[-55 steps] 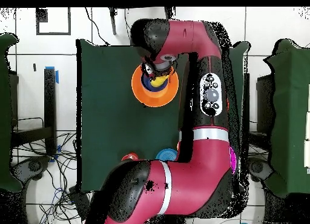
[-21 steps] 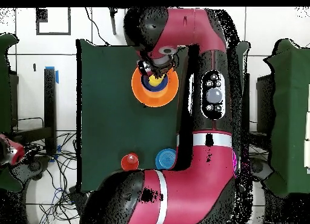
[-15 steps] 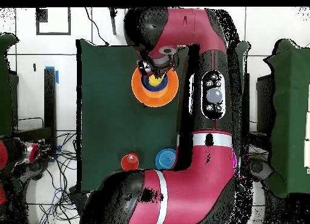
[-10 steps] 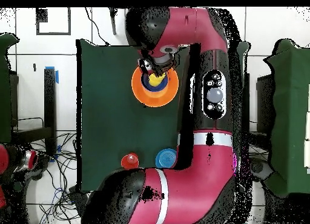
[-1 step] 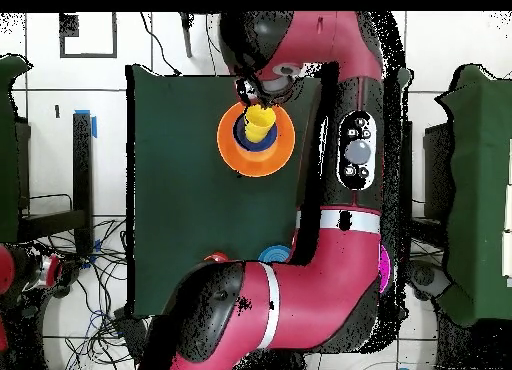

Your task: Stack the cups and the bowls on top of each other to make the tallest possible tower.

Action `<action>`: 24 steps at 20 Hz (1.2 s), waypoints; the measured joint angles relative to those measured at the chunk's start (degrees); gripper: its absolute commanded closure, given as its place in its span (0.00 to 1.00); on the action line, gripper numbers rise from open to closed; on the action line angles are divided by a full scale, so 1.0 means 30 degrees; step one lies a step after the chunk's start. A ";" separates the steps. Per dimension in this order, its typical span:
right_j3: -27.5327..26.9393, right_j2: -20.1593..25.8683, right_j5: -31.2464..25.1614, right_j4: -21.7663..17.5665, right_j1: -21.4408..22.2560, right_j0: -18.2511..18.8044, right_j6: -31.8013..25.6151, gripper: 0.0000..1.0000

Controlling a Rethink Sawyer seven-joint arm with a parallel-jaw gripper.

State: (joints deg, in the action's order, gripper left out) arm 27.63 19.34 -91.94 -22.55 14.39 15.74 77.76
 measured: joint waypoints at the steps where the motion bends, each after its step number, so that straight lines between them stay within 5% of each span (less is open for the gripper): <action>1: -0.0239 0.0030 0.0006 -0.0002 -0.0125 0.0000 0.0000 1.00; 11: -0.2901 0.0602 -0.0002 -0.0144 -0.1705 -0.0034 0.0000 1.00; 24: -0.3480 0.0825 0.0002 -0.0125 -0.2531 -0.0051 0.0000 1.00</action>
State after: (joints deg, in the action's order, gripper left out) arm 17.19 21.82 -91.93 -22.93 6.80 15.59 77.76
